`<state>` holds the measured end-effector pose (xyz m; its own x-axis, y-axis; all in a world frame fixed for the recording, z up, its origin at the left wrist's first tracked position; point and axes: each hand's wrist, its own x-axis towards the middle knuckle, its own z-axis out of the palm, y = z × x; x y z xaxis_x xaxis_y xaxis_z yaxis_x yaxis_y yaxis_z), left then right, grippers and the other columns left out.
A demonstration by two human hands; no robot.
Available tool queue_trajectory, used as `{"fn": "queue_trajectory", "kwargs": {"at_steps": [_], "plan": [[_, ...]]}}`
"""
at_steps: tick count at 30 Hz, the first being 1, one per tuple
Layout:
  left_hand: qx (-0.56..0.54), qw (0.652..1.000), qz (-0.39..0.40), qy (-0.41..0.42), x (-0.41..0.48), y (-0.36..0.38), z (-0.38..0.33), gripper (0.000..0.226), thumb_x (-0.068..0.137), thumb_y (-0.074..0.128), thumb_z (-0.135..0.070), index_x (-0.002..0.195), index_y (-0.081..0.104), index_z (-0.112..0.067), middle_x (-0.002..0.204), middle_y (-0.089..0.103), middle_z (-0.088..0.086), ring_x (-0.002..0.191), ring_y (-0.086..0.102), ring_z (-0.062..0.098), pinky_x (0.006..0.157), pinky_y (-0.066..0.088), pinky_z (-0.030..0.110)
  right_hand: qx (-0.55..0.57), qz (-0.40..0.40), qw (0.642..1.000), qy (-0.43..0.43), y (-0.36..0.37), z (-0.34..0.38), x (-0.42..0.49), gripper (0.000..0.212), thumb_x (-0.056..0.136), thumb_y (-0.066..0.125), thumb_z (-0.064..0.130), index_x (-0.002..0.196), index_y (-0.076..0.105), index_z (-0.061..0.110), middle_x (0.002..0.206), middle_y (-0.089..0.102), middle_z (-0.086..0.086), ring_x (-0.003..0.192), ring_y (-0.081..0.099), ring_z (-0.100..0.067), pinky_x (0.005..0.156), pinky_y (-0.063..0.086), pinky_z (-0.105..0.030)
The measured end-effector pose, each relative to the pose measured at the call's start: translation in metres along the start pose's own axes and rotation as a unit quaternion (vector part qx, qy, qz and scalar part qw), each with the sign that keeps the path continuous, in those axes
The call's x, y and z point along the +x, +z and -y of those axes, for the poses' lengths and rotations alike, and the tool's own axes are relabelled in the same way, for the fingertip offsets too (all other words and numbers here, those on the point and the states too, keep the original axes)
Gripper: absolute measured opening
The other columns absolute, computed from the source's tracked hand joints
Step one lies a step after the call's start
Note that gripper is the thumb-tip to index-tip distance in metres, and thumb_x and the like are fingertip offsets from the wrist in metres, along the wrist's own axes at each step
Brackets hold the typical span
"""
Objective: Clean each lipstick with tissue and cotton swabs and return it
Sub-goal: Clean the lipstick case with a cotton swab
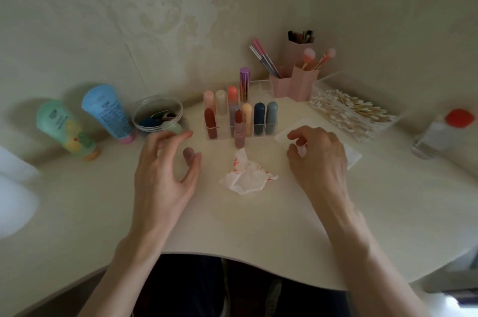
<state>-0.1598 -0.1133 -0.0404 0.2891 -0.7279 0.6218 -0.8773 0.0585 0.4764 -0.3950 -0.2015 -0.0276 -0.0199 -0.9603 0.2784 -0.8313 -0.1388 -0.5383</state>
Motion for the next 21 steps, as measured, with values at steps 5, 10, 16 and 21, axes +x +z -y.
{"fn": "queue_trajectory", "kwargs": {"at_steps": [5,10,16,21], "plan": [[-0.033,0.998,0.046,0.013,0.008,0.008,-0.032,0.024,0.094,0.072,-0.028,0.114,0.074,-0.014,0.09,0.072,-0.008,0.066,0.062,0.005,0.069,0.049,0.012,-0.065,-0.032,0.997,0.034,-0.001,-0.011,0.002,0.024,0.089,0.066,0.005,0.109,0.07,0.018,0.107,0.071,-0.007,0.109,0.055,-0.034,0.088,0.033,-0.039],[-0.035,0.995,0.072,-0.053,0.011,0.032,-0.049,0.033,0.094,0.071,-0.042,0.115,0.074,-0.017,0.086,0.077,-0.005,0.066,0.066,0.008,0.068,0.055,0.025,-0.088,-0.013,0.992,0.087,-0.012,-0.018,0.005,0.025,0.09,0.072,0.027,0.114,0.07,0.019,0.118,0.069,-0.009,0.119,0.051,-0.034,0.094,0.032,-0.042],[-0.047,0.991,0.079,-0.093,0.014,0.042,-0.052,0.045,0.091,0.067,-0.053,0.114,0.075,-0.015,0.074,0.074,-0.006,0.064,0.069,0.013,0.069,0.057,0.032,-0.121,0.005,0.987,0.11,-0.015,-0.02,0.005,0.025,0.093,0.07,0.036,0.109,0.076,0.017,0.119,0.067,-0.013,0.119,0.049,-0.036,0.095,0.033,-0.042],[-0.045,0.986,0.094,-0.127,0.021,0.047,-0.055,0.046,0.087,0.076,-0.052,0.113,0.077,-0.015,0.066,0.068,-0.008,0.067,0.07,0.02,0.075,0.057,0.04,-0.105,0.003,0.99,0.089,-0.011,-0.022,0.005,0.02,0.102,0.061,0.027,0.112,0.075,0.017,0.12,0.065,-0.013,0.118,0.049,-0.036,0.095,0.036,-0.042]]}}
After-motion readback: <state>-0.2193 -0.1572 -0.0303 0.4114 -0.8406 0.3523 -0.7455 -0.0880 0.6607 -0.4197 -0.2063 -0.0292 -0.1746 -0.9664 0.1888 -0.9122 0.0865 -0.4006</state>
